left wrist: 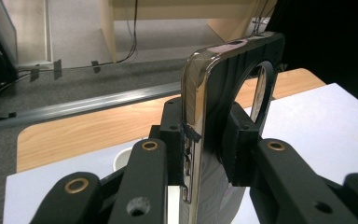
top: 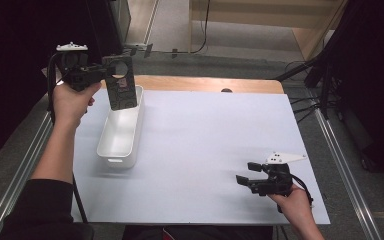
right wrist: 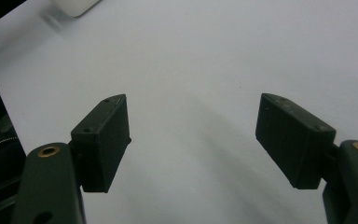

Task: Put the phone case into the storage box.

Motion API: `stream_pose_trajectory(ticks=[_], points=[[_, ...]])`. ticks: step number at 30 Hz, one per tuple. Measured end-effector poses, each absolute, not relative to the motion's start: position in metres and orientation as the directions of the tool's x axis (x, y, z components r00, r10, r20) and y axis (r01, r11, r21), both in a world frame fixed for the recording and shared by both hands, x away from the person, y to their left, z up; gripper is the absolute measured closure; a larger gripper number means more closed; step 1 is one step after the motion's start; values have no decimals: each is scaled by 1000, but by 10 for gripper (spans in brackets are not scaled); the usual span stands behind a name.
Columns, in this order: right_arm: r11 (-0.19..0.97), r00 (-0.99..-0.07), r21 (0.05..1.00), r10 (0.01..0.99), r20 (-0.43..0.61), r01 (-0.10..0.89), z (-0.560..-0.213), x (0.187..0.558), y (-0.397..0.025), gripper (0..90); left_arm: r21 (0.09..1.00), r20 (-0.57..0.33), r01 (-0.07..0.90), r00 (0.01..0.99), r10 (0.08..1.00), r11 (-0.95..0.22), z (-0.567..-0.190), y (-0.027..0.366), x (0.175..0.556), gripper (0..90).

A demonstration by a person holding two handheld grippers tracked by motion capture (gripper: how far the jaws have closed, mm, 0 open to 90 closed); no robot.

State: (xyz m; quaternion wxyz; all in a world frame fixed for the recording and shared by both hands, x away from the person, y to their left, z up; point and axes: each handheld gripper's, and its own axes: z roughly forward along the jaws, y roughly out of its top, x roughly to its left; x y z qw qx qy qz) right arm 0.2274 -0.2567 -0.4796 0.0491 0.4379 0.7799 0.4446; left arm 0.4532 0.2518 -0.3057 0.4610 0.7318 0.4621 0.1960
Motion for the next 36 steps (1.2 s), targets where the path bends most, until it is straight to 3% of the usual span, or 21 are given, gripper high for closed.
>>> stream_pose_trajectory(ticks=[36], points=[[221, -616, 734, 719, 322, 642, -480, 227, -255, 252, 860, -117, 489, 471, 874, -149, -336, 251, 487, 727]])
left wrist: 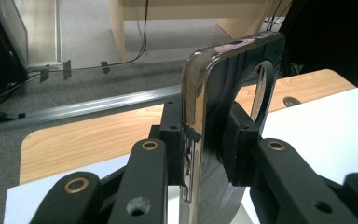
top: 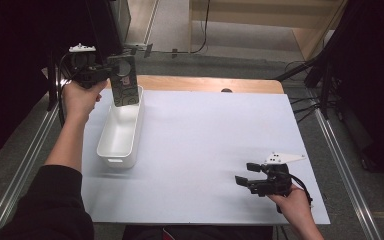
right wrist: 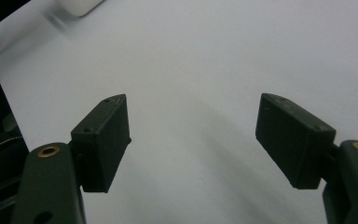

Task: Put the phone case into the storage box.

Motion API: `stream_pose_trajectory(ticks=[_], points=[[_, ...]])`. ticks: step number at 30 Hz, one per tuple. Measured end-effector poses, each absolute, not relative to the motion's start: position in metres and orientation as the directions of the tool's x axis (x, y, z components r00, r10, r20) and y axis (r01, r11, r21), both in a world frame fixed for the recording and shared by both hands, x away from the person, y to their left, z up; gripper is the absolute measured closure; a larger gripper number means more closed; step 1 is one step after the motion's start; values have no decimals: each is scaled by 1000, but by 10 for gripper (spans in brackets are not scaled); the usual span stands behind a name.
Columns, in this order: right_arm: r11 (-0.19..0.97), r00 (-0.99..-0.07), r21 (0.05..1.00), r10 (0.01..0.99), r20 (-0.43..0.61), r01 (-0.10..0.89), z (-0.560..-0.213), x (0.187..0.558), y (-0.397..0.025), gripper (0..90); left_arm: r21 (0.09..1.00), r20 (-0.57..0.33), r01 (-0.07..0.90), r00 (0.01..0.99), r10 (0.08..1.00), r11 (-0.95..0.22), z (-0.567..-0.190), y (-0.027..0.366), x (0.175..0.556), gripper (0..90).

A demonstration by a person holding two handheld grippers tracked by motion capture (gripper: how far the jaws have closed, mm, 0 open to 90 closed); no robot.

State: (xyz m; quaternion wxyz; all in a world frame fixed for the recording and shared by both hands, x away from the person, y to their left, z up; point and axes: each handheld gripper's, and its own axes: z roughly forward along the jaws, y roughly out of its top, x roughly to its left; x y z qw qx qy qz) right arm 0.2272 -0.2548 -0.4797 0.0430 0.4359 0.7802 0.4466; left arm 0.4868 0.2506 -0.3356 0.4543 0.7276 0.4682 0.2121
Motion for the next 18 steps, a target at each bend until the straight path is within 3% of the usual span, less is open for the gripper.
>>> stream_pose_trajectory(ticks=[18], points=[[225, -615, 731, 720, 320, 644, -481, 228, -255, 252, 845, -153, 519, 466, 872, -129, -358, 259, 503, 726]])
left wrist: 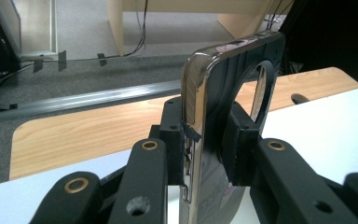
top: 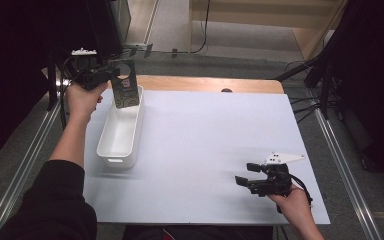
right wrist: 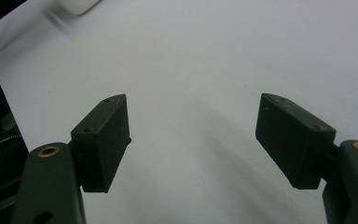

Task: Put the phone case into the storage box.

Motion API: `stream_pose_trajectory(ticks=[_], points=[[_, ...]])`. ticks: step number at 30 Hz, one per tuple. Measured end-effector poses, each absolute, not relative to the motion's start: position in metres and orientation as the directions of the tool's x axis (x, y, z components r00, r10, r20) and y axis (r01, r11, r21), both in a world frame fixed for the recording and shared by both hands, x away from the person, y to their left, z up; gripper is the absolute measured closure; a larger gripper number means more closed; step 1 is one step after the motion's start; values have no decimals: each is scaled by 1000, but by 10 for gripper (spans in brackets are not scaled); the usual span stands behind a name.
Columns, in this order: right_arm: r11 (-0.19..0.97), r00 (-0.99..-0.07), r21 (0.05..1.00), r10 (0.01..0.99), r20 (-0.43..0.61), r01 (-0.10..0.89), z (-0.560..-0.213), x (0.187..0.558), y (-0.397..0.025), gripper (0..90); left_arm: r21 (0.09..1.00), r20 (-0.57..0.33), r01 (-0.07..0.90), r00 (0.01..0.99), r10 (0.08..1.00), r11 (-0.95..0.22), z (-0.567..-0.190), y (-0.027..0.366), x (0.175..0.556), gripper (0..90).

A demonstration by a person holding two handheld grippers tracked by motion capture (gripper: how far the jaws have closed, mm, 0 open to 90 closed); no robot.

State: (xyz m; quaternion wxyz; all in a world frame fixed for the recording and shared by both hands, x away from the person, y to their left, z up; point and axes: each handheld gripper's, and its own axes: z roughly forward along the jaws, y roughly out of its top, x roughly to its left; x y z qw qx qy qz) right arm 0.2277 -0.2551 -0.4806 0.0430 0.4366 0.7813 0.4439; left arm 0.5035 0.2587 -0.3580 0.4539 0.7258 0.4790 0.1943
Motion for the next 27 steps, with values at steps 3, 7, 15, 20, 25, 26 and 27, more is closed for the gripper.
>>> stream_pose_trajectory(ticks=[3, 7, 15, 20, 25, 26, 27], points=[[225, -615, 731, 720, 320, 644, -481, 228, -255, 252, 848, -139, 513, 460, 877, -135, -361, 258, 504, 726], [224, -614, 730, 721, 321, 646, -481, 228, -256, 252, 849, -140, 510, 469, 872, -138, -365, 260, 506, 726], [225, -612, 727, 722, 323, 649, -482, 229, -256, 252, 849, -176, 517, 471, 864, -109, -373, 265, 510, 726], [224, -612, 728, 722, 322, 648, -482, 229, -256, 252, 840, -166, 527, 471, 866, -126, -379, 264, 513, 726], [225, -612, 728, 722, 321, 647, -482, 229, -256, 252, 844, -162, 519, 483, 861, -133, -382, 264, 514, 725], [225, -612, 728, 722, 321, 647, -482, 229, -256, 252, 845, -166, 520, 480, 861, -127, -383, 264, 514, 725], [224, -612, 729, 723, 321, 647, -482, 229, -256, 252, 846, -170, 520, 480, 860, -123, -385, 264, 515, 726]])
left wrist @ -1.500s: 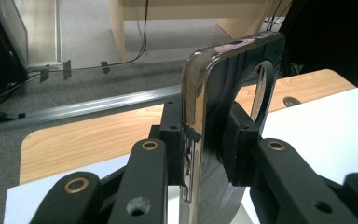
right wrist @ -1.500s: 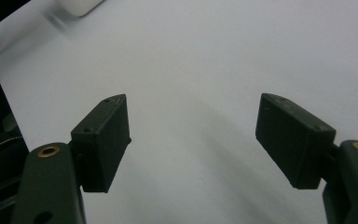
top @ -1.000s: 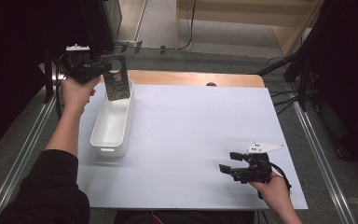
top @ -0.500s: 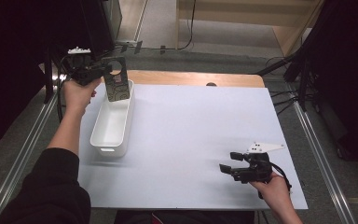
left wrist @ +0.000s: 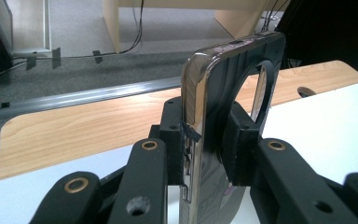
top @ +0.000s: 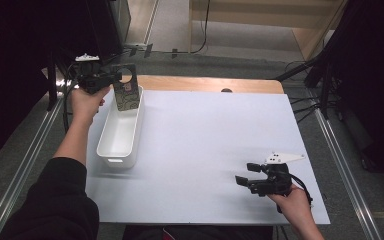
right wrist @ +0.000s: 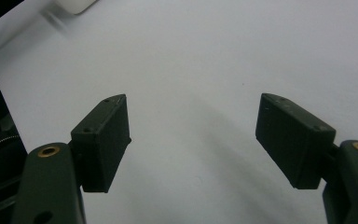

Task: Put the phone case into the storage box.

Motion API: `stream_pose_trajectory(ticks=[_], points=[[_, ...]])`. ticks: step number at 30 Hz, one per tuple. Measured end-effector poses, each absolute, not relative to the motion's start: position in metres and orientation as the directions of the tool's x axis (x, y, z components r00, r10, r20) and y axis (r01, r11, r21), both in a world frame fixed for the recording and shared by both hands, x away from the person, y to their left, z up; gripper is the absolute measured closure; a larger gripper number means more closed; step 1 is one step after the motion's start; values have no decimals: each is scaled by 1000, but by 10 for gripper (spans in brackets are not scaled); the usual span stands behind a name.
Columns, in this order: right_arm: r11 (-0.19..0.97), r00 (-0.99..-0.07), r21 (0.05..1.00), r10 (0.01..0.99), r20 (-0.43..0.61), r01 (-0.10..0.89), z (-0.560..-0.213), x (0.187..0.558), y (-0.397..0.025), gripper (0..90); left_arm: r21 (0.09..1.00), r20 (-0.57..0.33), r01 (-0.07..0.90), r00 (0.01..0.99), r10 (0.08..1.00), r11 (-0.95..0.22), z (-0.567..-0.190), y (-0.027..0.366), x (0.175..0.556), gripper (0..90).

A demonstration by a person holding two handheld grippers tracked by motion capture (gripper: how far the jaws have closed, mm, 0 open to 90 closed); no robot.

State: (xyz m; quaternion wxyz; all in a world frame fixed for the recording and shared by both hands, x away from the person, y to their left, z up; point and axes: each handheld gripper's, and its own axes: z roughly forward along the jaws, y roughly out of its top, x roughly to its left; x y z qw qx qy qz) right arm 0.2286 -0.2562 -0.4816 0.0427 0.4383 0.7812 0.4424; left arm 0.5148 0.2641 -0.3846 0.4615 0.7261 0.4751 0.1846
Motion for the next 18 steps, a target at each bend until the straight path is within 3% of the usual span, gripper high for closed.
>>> stream_pose_trajectory(ticks=[18], points=[[221, -611, 730, 723, 322, 647, -482, 228, -257, 252, 839, -159, 524, 492, 856, -145, -397, 257, 520, 724]])
